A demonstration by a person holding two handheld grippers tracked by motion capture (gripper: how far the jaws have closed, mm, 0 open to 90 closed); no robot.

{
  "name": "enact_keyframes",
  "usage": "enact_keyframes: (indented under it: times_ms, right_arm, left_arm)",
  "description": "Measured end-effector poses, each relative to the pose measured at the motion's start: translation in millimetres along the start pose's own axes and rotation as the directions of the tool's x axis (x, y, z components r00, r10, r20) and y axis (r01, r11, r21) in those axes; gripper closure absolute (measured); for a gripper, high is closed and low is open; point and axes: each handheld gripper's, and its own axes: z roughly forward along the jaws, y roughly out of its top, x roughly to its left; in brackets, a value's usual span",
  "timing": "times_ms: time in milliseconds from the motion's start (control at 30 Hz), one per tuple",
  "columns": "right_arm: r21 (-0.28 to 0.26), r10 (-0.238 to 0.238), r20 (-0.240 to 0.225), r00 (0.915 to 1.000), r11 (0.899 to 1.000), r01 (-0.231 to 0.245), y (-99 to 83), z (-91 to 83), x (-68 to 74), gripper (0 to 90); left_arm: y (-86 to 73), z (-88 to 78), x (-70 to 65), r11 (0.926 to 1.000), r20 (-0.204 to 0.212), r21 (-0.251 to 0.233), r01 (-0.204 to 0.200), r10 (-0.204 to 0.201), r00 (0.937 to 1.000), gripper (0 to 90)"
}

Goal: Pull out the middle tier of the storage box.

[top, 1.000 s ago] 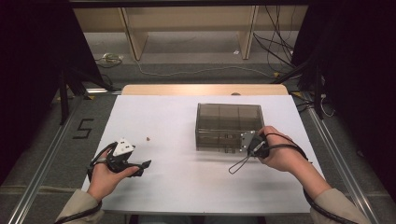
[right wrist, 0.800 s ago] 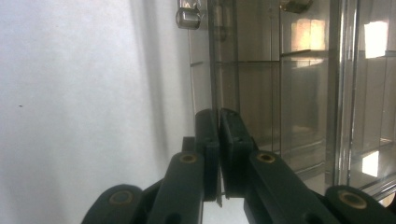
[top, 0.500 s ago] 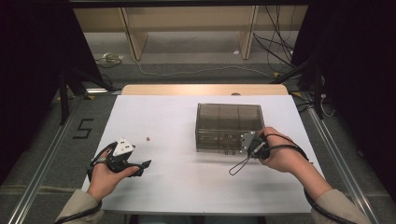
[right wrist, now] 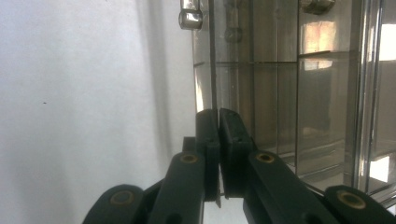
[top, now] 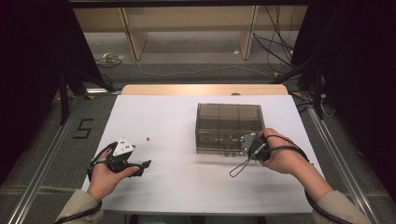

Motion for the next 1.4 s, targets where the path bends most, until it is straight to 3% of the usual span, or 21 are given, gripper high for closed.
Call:
enact_keyframes:
  times_ms: [1400]
  right_arm:
    - [-0.015,-0.017,-0.019,0.9997,1.0,0.017,-1.8,-4.2,10.9,88.0]
  left_arm:
    - [-0.2,0.1,0.0,1.0,0.0,0.0,0.0,0.0,1.0,15.3]
